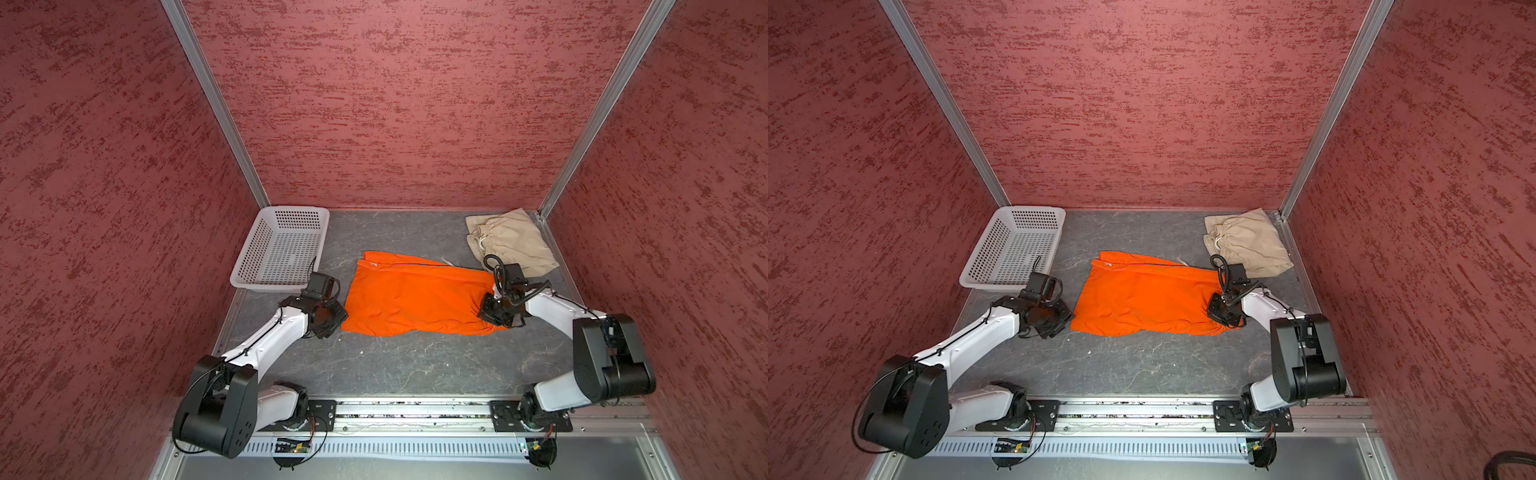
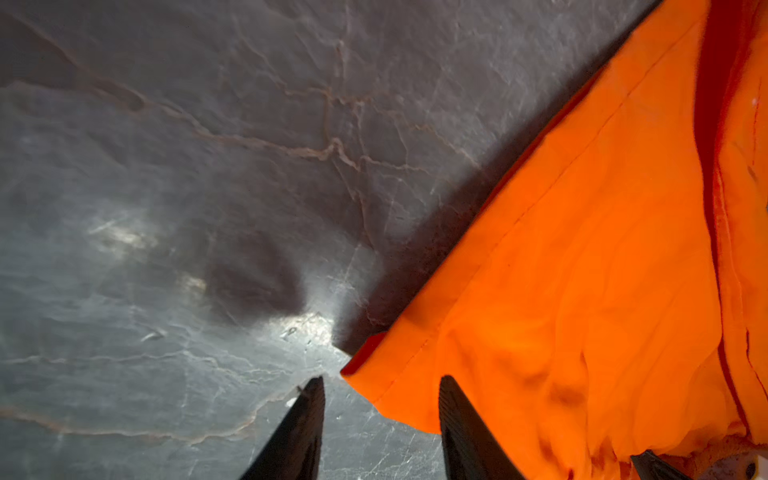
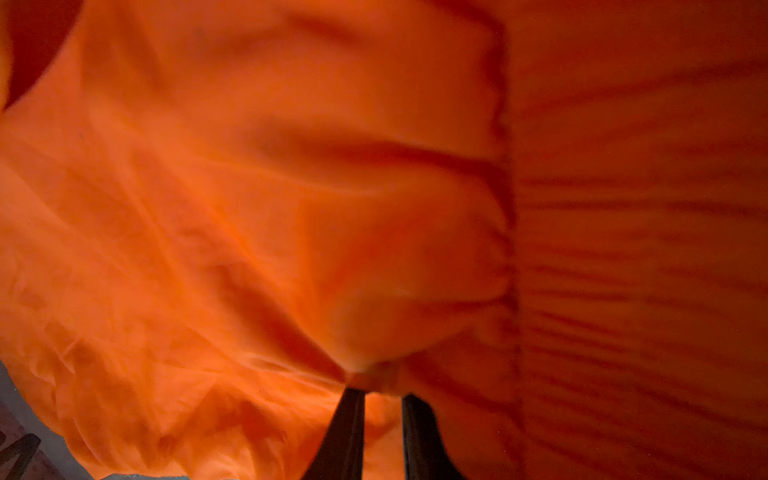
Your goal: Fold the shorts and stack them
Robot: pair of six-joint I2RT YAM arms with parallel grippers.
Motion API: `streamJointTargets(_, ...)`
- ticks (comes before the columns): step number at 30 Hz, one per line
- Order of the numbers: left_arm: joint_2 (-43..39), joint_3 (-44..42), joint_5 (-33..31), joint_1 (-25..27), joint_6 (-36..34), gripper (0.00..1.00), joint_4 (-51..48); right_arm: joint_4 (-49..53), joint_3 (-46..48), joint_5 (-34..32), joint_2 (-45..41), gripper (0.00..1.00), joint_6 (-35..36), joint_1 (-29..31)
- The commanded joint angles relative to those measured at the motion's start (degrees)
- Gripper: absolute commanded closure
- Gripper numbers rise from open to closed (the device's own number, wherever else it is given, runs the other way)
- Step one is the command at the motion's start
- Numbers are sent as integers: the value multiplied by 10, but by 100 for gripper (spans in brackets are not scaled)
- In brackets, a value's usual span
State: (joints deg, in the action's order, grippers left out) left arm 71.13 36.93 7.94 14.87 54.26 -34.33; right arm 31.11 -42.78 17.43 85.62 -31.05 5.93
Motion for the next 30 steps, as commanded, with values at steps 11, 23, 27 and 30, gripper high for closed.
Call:
streamJointTargets(11,101,2,-5,18,4,57,54,-5,13,6,-2,80,3,-1)
streamJointTargets(23,88,-5,-31,-2,-11,100,9,20,12,-18,4,81,5,-1)
streamJointTargets(27,38,-30,-37,-32,-24,100,-30,31,18,-31,13,81,0,-1)
streamJointTargets(30,2,-48,-39,-50,-31,100,-52,32,28,-36,12,81,-5,-1)
